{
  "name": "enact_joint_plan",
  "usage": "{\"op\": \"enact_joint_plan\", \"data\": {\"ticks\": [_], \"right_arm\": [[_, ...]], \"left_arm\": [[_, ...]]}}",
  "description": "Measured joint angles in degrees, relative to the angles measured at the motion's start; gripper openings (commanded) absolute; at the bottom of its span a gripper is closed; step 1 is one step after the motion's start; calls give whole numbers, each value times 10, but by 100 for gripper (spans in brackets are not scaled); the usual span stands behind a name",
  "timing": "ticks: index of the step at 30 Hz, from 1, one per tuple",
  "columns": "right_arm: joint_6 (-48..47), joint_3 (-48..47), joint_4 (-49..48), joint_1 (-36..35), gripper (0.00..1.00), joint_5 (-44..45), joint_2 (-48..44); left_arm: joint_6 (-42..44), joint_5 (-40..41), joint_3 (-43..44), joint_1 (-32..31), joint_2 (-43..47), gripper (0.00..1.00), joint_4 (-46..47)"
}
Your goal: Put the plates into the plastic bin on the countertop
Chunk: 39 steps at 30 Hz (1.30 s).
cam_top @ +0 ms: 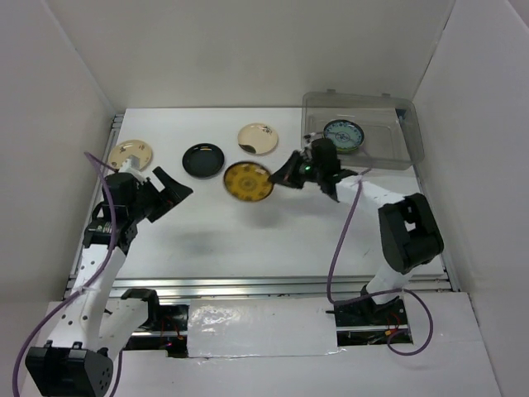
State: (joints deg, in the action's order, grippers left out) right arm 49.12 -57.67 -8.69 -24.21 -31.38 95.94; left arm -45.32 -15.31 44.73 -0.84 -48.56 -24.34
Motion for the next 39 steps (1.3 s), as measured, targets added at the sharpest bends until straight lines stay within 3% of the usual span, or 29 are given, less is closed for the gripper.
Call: {"op": "enact_joint_plan", "data": {"ticks": [5,9,17,24,26,27,28,29,31,33,34,39], "right_arm": [[7,-88,91,175,0,142,-16],[9,-231,165,281,0,239,40],[-15,-536,282,351,0,278,276],[-32,-571,356,356,0,274,339],[-36,-571,356,354,8,271,339],[-37,-570,354,354,18,268,339],[-38,-564,350,354,59,262,338],[-38,-555,347,353,72,257,334],[-45,-534,350,352,82,255,323],[-49,-519,354,350,84,256,309],[-51,-513,357,349,100,256,299],[-63,-453,359,335,100,263,181]], "left_arm": [[-14,96,16,0,43,99,-27],[-10,115,20,0,30,99,-32],[24,111,88,1,-112,99,-49],[28,103,125,43,-203,99,-33],[24,101,127,48,-220,99,-23],[19,99,129,48,-232,99,-20],[17,98,135,48,-246,99,-19],[16,96,141,49,-261,99,-16],[13,91,152,50,-293,99,-7],[5,84,161,56,-322,99,5],[1,83,165,58,-335,99,11],[-21,73,173,64,-390,99,59]]}}
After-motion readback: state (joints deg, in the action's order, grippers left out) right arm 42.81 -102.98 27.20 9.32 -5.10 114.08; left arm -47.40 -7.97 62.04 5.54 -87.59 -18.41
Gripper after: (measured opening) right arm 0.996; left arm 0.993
